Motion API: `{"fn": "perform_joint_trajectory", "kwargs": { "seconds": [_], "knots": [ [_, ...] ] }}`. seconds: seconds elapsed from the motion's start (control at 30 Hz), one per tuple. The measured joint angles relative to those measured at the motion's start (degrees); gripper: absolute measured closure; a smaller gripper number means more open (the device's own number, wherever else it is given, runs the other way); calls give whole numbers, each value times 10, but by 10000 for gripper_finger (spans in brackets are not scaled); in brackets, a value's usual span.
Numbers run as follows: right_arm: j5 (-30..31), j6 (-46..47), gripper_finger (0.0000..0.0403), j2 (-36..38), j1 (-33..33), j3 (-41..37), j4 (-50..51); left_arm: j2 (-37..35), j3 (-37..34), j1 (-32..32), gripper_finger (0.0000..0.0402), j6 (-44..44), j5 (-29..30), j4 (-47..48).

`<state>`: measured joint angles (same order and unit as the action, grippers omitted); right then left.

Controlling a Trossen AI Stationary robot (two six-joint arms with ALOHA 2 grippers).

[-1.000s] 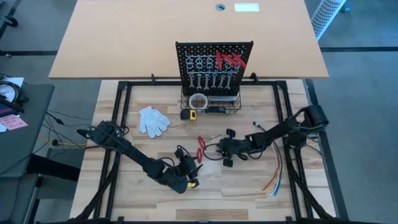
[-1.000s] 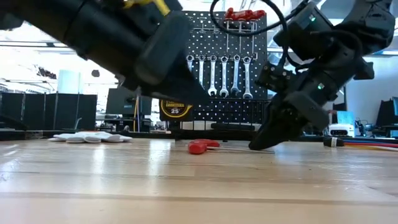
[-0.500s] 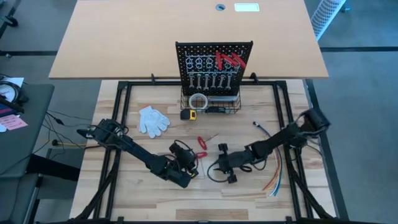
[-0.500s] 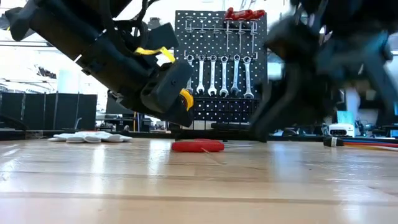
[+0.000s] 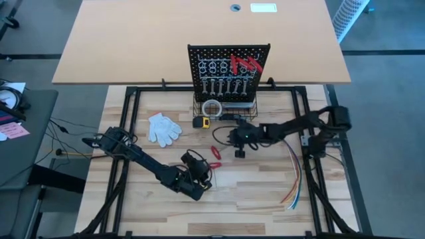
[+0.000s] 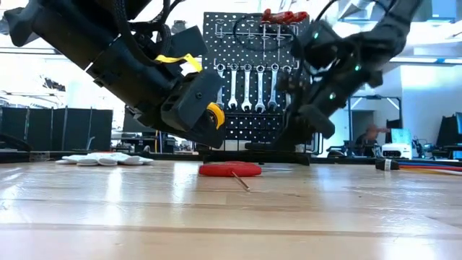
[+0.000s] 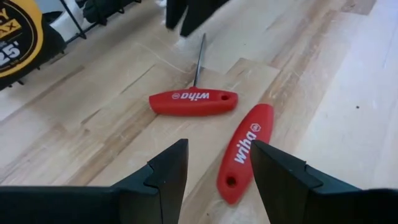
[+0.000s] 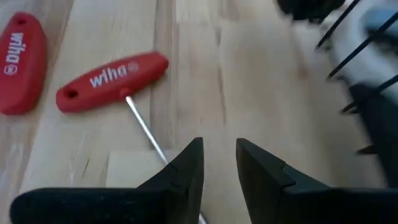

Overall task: Hang tools onto peg board
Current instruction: Adjust the red allen wrenches on the table

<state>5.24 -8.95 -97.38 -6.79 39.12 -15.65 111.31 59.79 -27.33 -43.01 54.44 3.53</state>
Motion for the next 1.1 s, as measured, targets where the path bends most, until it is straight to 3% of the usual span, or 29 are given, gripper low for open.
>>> {"fn": "perform_joint_trajectory", "kwargs": {
  "seconds": [0.23, 0.53, 0.83, 1.0, 1.1],
  "knots": [
    [-17, 6, 340, -27, 6, 3, 56, 0, 0, 0, 231, 3, 0, 0],
    [-8, 64, 349, 9, 111, 2, 163, 0, 0, -1, 231, 1, 0, 0],
    [-51, 8, 349, 8, 232, 0, 138, 0, 0, -1, 231, -2, 0, 0],
    [-83, -26, 349, 4, 265, -2, 67, 0, 0, -1, 231, -2, 0, 0],
    [-69, -57, 349, 13, 267, 5, 61, 0, 0, -1, 231, -2, 0, 0]
  ]
}}
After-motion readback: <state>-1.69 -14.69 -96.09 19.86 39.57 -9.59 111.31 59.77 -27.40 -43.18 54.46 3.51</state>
